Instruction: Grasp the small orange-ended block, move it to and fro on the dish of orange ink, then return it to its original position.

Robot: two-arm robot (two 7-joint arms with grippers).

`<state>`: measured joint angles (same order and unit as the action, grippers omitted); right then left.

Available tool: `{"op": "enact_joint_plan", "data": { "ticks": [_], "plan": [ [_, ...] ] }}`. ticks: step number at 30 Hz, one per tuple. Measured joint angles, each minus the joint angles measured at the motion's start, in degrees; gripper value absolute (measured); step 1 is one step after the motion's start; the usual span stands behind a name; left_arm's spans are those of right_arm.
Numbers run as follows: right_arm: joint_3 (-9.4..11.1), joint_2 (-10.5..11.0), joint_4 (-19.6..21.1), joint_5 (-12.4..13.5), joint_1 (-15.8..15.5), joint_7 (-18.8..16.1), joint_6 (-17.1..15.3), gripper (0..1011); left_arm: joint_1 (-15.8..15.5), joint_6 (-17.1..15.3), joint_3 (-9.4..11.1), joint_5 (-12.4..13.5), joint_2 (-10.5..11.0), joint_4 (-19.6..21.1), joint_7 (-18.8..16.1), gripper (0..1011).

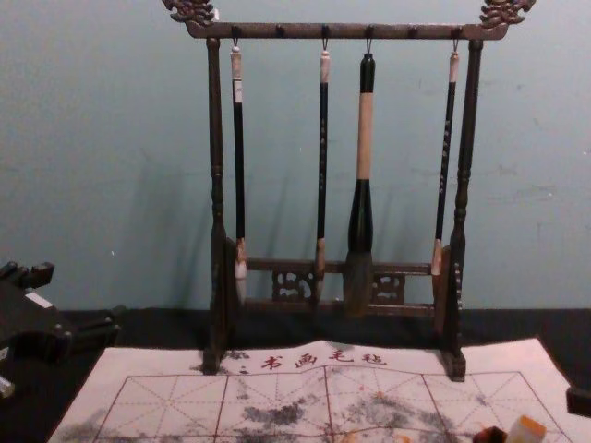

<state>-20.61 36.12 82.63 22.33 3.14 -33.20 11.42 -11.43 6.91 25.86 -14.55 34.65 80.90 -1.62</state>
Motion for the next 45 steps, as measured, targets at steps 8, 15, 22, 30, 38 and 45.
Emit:
{"op": "enact_joint_plan", "data": {
  "ticks": [8,15,22,30,38,45],
  "plan": [
    [0.3,-1.8,-2.3,-0.3,1.8,-1.6,-0.3,1000,0.0,0.0,0.0,0.0,0.0,0.0,0.0,1001],
    [0.3,-2.8,-3.7,-0.2,2.9,-2.7,-0.6,1000,0.0,0.0,0.0,0.0,0.0,0.0,0.0,1001],
    [0.1,-3.1,-4.4,-0.1,3.4,-3.2,-0.8,1000,0.0,0.0,0.0,0.0,0.0,0.0,0.0,1001],
    [-0.3,-3.3,-5.0,-0.2,4.1,-3.6,-1.1,1000,0.0,0.0,0.0,0.0,0.0,0.0,0.0,1001],
    [-0.7,-3.4,-5.2,-0.3,4.4,-3.7,-1.4,1000,0.0,0.0,0.0,0.0,0.0,0.0,0.0,1001],
    [-0.6,-3.5,-5.0,-0.4,4.4,-3.0,-1.7,1000,0.0,0.0,0.0,0.0,0.0,0.0,0.0,1001]
  ]
}}
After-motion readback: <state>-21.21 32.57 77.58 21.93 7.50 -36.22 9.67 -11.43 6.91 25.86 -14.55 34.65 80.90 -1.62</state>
